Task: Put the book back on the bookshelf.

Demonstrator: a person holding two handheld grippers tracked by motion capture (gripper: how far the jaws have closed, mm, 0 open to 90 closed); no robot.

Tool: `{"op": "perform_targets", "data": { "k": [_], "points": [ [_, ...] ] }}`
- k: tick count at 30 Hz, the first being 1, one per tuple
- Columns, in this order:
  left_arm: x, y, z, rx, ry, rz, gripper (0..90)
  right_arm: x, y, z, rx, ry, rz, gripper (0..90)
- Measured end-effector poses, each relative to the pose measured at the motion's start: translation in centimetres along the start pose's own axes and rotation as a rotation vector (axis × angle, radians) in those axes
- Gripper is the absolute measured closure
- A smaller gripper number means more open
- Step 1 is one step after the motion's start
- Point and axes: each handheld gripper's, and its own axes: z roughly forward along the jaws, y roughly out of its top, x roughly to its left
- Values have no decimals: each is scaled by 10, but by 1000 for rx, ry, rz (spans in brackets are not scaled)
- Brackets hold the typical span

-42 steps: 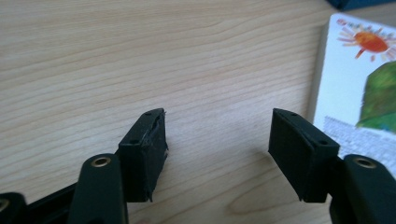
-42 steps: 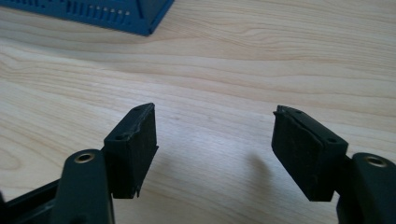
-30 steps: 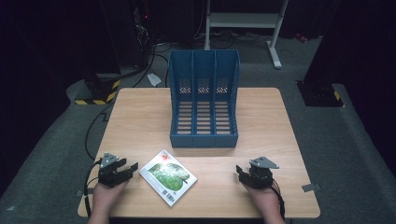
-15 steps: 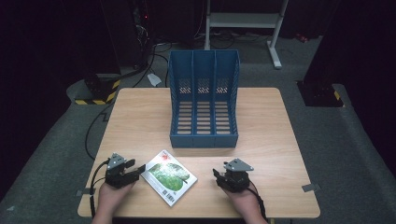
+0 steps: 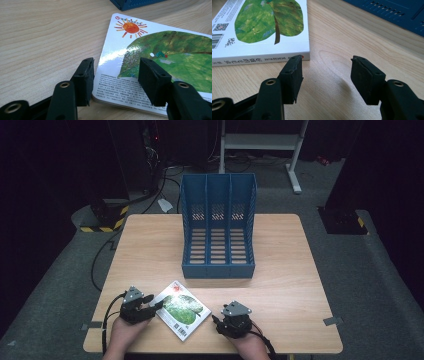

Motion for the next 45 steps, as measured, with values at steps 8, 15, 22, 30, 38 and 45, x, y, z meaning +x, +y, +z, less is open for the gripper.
{"op": "perform_targets", "data": {
  "k": [8,15,22,30,38,45],
  "points": [
    [-5,0,2,0,-22,7,474,-2,-1,3,15,1,13,473],
    [-14,1,6,6,-49,33,489,-6,-3,2,24,-28,16,474],
    [-41,4,13,12,-103,96,530,-30,-7,-2,27,-107,86,480],
    [-64,6,21,10,-130,142,543,-54,-10,-5,35,-166,127,483],
    [-75,6,25,-5,-128,185,533,-70,-10,-4,45,-186,170,468],
    [-76,5,23,-22,-116,194,529,-66,-10,-19,-4,-179,176,456]
  ]
}}
